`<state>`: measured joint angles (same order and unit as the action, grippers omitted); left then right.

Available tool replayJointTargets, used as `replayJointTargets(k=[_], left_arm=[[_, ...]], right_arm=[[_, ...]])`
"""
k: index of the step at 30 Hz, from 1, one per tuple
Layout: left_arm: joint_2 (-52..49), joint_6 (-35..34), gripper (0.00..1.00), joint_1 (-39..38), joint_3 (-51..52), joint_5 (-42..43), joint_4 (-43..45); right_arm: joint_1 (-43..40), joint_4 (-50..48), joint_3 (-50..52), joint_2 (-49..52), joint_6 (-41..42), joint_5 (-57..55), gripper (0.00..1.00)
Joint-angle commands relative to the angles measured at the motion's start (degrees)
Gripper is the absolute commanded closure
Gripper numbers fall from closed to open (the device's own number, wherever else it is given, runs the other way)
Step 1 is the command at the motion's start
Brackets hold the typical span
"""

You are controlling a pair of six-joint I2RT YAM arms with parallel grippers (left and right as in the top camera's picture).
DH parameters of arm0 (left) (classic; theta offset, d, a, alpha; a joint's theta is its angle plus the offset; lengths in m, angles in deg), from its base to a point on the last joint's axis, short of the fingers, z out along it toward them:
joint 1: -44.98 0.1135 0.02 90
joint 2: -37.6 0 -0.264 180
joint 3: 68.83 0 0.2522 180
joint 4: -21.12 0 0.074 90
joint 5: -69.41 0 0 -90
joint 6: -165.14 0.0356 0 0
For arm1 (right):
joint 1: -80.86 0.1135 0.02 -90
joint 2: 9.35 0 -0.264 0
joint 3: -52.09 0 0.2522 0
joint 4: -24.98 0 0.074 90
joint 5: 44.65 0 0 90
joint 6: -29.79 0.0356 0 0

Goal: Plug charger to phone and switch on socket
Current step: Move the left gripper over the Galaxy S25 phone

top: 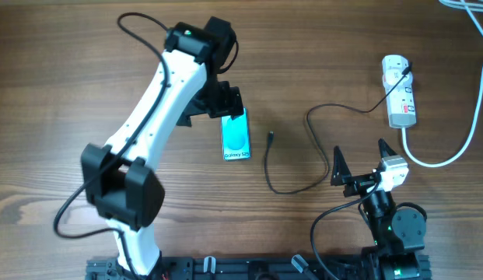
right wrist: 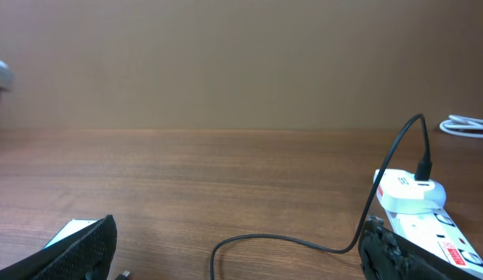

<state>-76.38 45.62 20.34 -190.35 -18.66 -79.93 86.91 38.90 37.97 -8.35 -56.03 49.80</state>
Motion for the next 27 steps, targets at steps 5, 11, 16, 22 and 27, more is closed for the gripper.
replayJointTargets(k=[5, 11, 16, 22, 27], left_arm=[[-3.0, -1.0, 0.0, -0.7, -0.9, -1.4, 7.4], [-3.1, -0.3, 0.0, -1.8, -0.2, -1.4, 11.3], [-3.2, 0.8, 0.0, -2.9, 1.2, -1.4, 13.6], [-3.2, 0.8, 0.0, -3.1, 4.5, -1.4, 16.1], [-3.2, 0.8, 0.0, -3.1, 7.6, -1.4, 18.2]], right_arm=[[-0.3, -0.2, 0.1, -0.6, -0.8, -0.7, 0.0], [-0.3, -0.2, 0.1, -0.6, -0.8, -0.7, 0.0], [-0.3, -0.2, 0.1, -0.6, -0.8, -0.7, 0.0], [-0.3, -0.2, 0.1, -0.6, -0.8, -0.7, 0.0], [-0.3, -0.2, 0.1, -0.6, -0.8, -0.7, 0.0]])
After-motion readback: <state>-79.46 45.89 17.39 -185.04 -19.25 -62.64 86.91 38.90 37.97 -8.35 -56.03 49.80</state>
